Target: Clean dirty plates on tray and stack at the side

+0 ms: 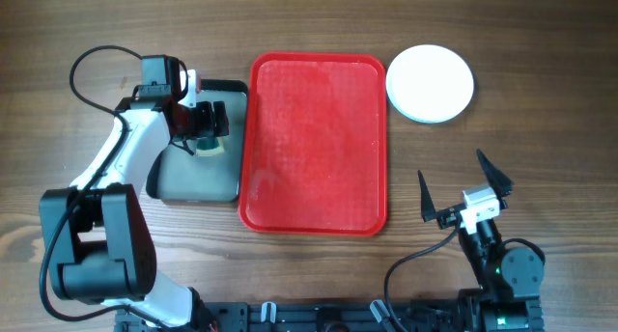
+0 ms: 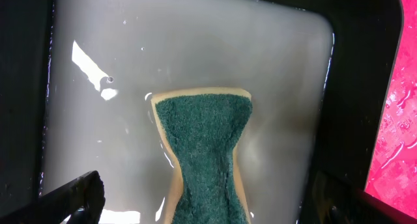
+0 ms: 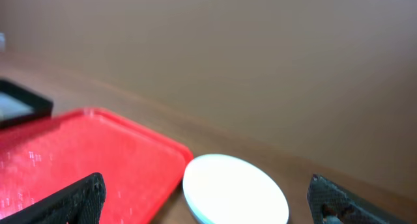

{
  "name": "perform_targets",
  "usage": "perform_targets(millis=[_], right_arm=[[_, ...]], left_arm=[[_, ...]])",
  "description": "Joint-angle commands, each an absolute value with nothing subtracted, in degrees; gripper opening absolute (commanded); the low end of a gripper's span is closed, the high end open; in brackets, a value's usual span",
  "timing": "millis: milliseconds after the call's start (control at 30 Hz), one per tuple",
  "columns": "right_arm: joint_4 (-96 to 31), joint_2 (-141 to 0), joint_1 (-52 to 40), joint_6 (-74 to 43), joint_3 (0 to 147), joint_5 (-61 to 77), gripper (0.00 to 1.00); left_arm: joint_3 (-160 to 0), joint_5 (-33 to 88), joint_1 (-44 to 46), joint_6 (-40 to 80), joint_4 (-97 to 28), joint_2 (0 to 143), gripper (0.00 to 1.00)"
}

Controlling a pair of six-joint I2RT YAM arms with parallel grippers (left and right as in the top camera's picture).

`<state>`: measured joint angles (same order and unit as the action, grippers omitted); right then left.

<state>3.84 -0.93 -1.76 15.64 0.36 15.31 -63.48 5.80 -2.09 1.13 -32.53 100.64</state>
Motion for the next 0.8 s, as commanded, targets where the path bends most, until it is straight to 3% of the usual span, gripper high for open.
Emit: perform_targets(millis=[0, 433, 767], right_arm=[[3.8, -0.2, -0.6, 19.2, 0.3, 17.0, 1.00], [0.7, -0.2, -0.7, -1.7, 0.3, -2.2, 1.00], [0.7, -0.2, -0.7, -3.4, 0.3, -2.4, 1.00]], left_arm=[[-63.7, 5.5, -2.0, 0.8, -32.3, 101.3, 1.00], [-63.7, 5.5, -2.0, 0.8, -32.3, 101.3, 1.00], [-63.7, 5.5, -2.0, 0.8, -32.3, 101.3, 1.00]])
